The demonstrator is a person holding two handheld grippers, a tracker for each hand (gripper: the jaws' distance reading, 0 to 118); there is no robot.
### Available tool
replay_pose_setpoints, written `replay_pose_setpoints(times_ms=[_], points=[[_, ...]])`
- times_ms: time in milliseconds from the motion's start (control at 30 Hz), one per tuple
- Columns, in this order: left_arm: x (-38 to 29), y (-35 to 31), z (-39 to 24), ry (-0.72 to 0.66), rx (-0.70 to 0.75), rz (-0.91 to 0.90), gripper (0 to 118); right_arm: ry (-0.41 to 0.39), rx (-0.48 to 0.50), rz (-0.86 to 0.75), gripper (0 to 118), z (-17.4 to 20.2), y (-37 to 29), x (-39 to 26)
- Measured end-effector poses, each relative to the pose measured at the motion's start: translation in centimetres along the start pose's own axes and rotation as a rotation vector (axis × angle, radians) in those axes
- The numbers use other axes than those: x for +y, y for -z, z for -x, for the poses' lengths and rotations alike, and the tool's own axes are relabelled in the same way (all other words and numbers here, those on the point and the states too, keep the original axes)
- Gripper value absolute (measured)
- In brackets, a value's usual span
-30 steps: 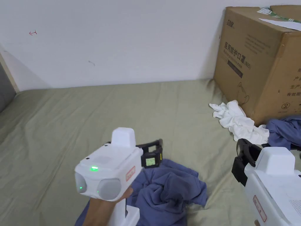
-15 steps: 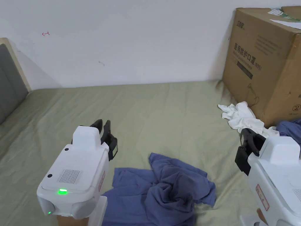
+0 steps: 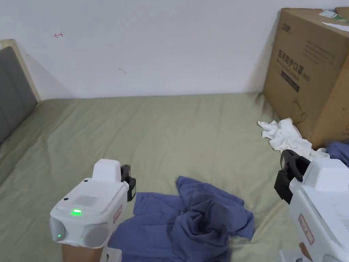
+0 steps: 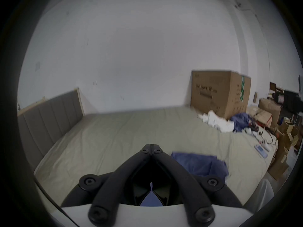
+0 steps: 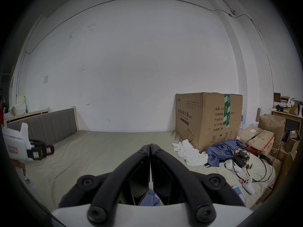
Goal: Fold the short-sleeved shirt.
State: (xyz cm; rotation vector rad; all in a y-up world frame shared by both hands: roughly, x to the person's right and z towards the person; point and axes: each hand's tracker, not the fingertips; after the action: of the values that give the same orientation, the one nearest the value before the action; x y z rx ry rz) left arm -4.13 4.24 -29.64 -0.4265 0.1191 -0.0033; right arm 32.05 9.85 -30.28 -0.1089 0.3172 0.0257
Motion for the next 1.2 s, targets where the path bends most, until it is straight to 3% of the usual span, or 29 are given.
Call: replay_pose_setpoints(times_ms=[400, 500, 533, 600, 633, 667, 700, 800, 833, 900, 967, 1033, 1067, 1200], points=[[-12.3, 4.7, 3.6, -0.189, 0.015, 0.462, 0, -0.011, 0.007, 0.072, 0, 1.2, 1.1, -1.6], [-14.4, 5.1, 4.2, -0.206, 0.039, 0.529, 15, -0.013, 0.015, 0.09, 0, 1.6, 1.3, -2.0], [-14.8, 5.0, 4.3, -0.218, 0.064, 0.536, 15, -0.014, 0.018, 0.095, 0, 1.7, 1.4, -2.1], [-15.5, 5.2, 4.5, -0.235, 0.088, 0.575, 64, -0.014, 0.026, 0.104, 0, 1.9, 1.6, -2.2], [-16.0, 5.2, 4.5, -0.25, 0.122, 0.575, 81, -0.013, 0.029, 0.109, 0, 2.0, 1.8, -2.3], [-16.5, 5.2, 4.6, -0.25, 0.136, 0.585, 95, -0.014, 0.031, 0.112, 0, 2.2, 1.9, -2.3], [-16.8, 5.2, 4.6, -0.251, 0.147, 0.591, 98, -0.015, 0.033, 0.116, 0, 2.3, 1.9, -2.4], [-17.8, 6.0, 4.6, -0.242, 0.159, 0.651, 97, -0.018, 0.043, 0.129, 0, 2.2, 2.5, -2.8], [-18.1, 6.3, 4.5, -0.237, 0.163, 0.675, 91, -0.019, 0.046, 0.134, 0, 2.3, 2.6, -2.9], [-18.6, 6.8, 4.2, -0.234, 0.129, 0.701, 50, -0.019, 0.048, 0.144, 0, 2.3, 2.7, -3.0], [-18.6, 6.7, 3.8, -0.212, 0.133, 0.705, 39, -0.017, 0.048, 0.154, 0, 2.3, 2.9, -3.2], [-17.9, 6.6, 3.5, -0.187, 0.12, 0.703, 10, -0.018, 0.044, 0.167, 0, 1.8, 3.5, -3.8], [-17.7, 6.5, 3.3, -0.192, 0.09, 0.686, 4, -0.015, 0.042, 0.174, 0, 1.6, 3.8, -4.1], [-16.3, 5.6, 3.5, -0.234, 0.048, 0.626, 2, 0.006, 0.027, 0.296, 1, 0.3, 6.6, -5.9]])
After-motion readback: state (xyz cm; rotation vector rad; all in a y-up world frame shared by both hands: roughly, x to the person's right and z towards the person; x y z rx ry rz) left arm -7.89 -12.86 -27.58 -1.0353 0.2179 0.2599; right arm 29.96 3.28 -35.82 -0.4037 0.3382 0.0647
